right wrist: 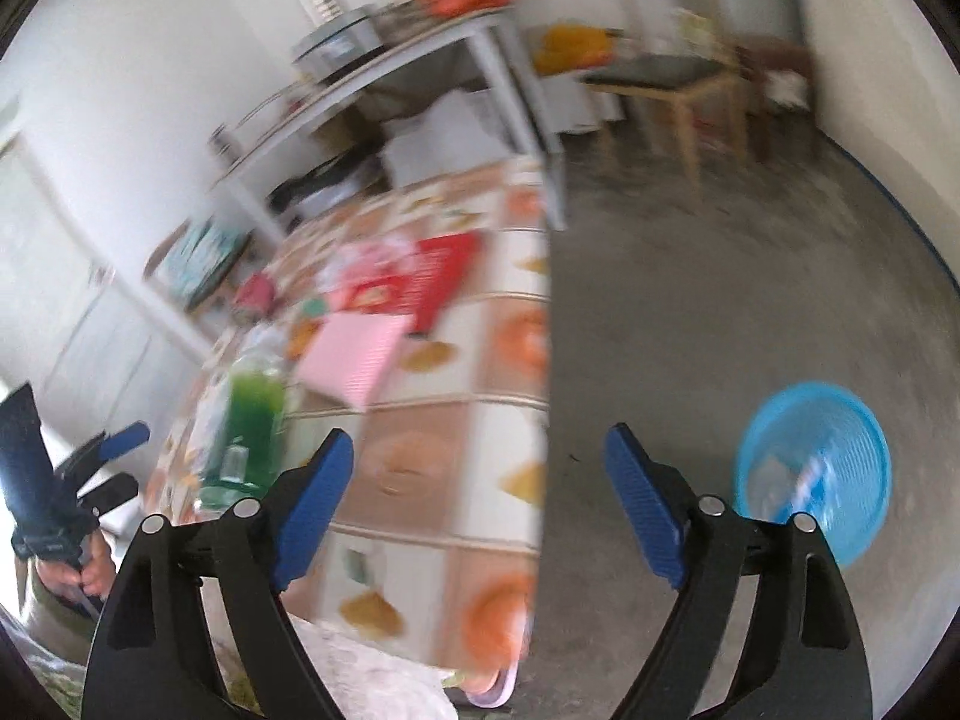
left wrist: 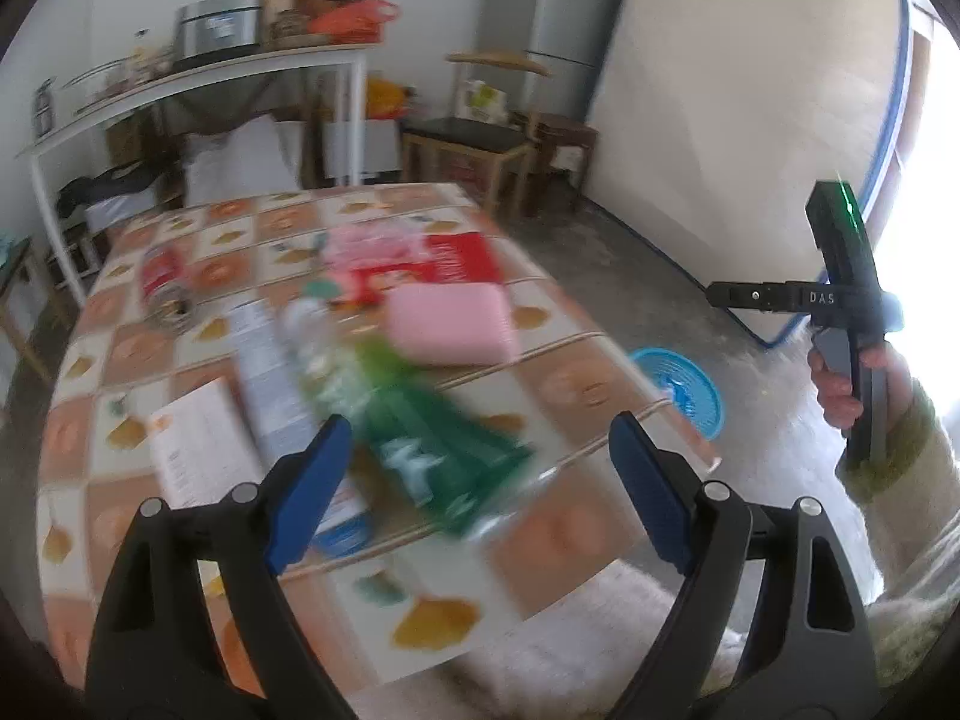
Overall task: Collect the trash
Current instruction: 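Move both grippers back over the table, then grasp the pink mesh sponge with the right gripper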
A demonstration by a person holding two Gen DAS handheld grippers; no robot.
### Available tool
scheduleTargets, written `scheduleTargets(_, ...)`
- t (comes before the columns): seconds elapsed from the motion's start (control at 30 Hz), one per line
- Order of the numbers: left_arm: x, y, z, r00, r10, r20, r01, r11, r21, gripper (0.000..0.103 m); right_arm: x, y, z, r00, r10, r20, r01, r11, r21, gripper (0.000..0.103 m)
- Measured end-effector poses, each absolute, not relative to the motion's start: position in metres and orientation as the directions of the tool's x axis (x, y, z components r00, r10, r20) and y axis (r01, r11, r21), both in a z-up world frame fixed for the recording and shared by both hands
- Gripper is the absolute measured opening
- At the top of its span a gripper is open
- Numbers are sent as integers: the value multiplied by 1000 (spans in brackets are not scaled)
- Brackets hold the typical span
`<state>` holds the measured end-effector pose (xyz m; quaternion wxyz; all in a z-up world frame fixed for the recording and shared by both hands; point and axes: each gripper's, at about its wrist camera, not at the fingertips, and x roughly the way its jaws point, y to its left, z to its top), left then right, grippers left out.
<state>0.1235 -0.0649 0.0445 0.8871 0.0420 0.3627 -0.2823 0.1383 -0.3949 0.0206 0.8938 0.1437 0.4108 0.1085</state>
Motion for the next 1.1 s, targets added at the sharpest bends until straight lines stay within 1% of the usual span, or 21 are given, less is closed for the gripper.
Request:
scheduleTargets(0.1,119,-38,40,603,-446,-661,493,860,-131,83,161,-354,28,613,327,-719,-182,944,274,85)
scheduleTargets(0.2,115,-13,36,621,-430,-655,466,875,-132,83,184,-316,33,613,318,-723,-300,940,160,90)
scheduleTargets(0.23,113,-7,34,624,-425,-655,459,879,-132,83,193,-302,32,615,300,-729,-344,934,94,92)
scheduleTargets(0.33,111,12,28,631,-412,-657,434,890,-141,83,217,-260,22,620,203,-758,-455,880,-137,94)
scheduleTargets(0.43,109,31,21,634,-404,-659,408,899,-158,83,235,-229,7,591,163,-790,-581,765,-277,94)
scheduleTargets(0.53,110,51,14,631,-397,-666,370,909,-191,83,253,-213,-9,534,140,-834,-662,683,-309,94)
scheduleTargets(0.6,110,65,11,633,-393,-667,338,915,-218,83,266,-208,-19,501,129,-856,-690,657,-304,94)
scheduleTargets(0.77,118,93,4,638,-404,-655,271,915,-300,83,292,-203,-32,451,113,-886,-688,676,-264,94)
scheduleTargets(0.9,135,104,-5,631,-418,-654,224,905,-362,83,292,-200,-34,430,132,-893,-678,700,-223,94)
scheduleTargets(0.93,139,104,-6,627,-417,-658,214,904,-369,83,291,-198,-34,433,137,-891,-675,705,-219,91)
scheduleTargets(0.97,146,103,-8,620,-417,-665,203,904,-377,83,289,-198,-32,436,137,-889,-667,713,-218,83)
scheduleTargets(1.03,164,99,-12,604,-407,-685,180,907,-381,83,287,-199,-30,445,121,-887,-634,742,-217,78)
scheduleTargets(1.07,173,96,-15,596,-402,-695,169,909,-381,83,287,-200,-29,448,117,-887,-619,756,-213,72)
scheduleTargets(1.1,183,93,-18,581,-390,-714,151,914,-377,83,284,-203,-27,448,118,-886,-602,773,-201,69)
